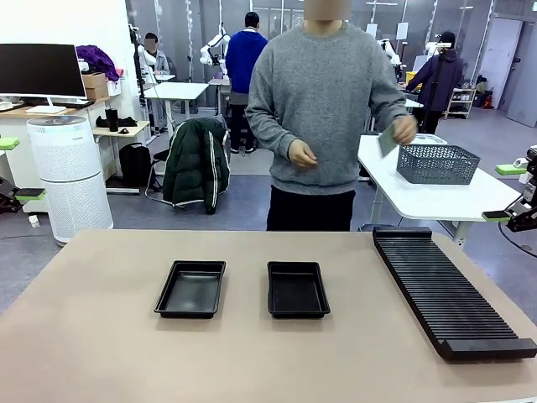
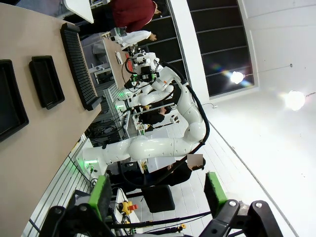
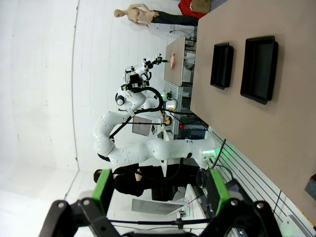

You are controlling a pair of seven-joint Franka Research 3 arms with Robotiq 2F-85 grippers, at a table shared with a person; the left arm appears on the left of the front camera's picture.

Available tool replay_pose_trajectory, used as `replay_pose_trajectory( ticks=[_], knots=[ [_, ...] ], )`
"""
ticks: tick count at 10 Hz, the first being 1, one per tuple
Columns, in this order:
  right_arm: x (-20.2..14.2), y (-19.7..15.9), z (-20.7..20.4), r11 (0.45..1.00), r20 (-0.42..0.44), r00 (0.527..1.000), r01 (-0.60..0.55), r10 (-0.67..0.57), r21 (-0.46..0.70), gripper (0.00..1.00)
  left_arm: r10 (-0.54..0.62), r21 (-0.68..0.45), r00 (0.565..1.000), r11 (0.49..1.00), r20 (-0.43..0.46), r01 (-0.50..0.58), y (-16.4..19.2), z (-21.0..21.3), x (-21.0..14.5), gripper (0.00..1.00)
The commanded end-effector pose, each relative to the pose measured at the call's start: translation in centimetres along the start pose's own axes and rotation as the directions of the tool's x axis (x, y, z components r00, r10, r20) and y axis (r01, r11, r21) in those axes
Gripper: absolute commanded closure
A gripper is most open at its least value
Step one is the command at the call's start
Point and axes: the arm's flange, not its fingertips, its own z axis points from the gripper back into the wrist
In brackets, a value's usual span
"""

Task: Inspect and transfer BCBs to ESD trays.
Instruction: Pick up the Blank PCB from the PCB Rack and place it in the left ESD tray.

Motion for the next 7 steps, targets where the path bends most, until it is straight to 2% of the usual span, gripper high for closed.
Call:
replay_pose_trajectory(
  ticks=[1, 7],
  knots=[
    [-0.07, 0.04, -0.01, 1.000, -0.003, 1.000, 0.015, -0.015, -0.004, 0.00, 0.010, 0.001, 1.000, 1.000, 0.007, -0.010, -0.08, -0.13, -0.15, 0.00],
    [-0.07, 0.04, -0.01, 1.000, -0.003, 1.000, 0.015, -0.015, -0.004, 0.00, 0.010, 0.001, 1.000, 1.000, 0.007, -0.010, -0.08, -0.13, -0.15, 0.00]
  ],
)
